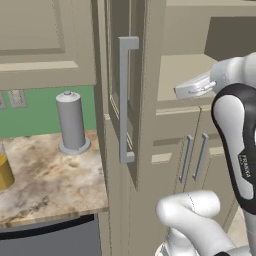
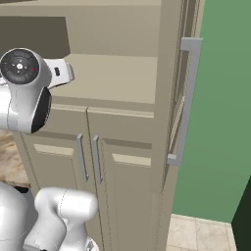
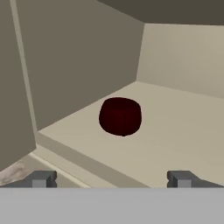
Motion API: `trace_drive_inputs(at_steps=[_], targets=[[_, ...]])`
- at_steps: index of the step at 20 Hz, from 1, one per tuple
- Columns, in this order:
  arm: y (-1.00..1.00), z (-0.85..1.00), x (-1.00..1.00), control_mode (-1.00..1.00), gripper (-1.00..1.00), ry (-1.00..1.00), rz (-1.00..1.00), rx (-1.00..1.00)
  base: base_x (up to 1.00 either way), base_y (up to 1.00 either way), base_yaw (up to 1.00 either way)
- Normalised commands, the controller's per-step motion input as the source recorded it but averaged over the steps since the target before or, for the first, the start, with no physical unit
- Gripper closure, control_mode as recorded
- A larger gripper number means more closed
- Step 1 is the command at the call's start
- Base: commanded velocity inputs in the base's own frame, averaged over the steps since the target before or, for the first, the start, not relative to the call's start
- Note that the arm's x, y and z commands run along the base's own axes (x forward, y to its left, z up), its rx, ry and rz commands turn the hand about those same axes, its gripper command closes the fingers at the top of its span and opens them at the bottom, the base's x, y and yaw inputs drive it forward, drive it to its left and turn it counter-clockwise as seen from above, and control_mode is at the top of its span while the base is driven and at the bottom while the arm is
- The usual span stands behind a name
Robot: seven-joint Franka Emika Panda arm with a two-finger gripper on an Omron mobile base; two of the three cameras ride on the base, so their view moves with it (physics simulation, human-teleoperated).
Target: There is a tray on the dining counter. Grab the cup, mug, and pitcher and place them on the tray. The pitcher may be placed next to the tray if it cannot fit the tray.
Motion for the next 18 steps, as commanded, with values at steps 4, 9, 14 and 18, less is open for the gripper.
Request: trace_drive_inputs(at_steps=[4,9,14,18], targets=[[0.0,0.0,0.24,-1.0,-1.0,0.0,0.0,0.0,0.0,0.0,0.0],[0.0,0.0,0.25,-1.0,-1.0,0.0,0.0,0.0,0.0,0.0,0.0],[0.0,0.0,0.2,-1.0,-1.0,0.0,0.0,0.0,0.0,0.0,0.0],[0.0,-0.01,0.05,-1.0,-1.0,0.0,0.0,0.0,0.0,0.0,0.0]])
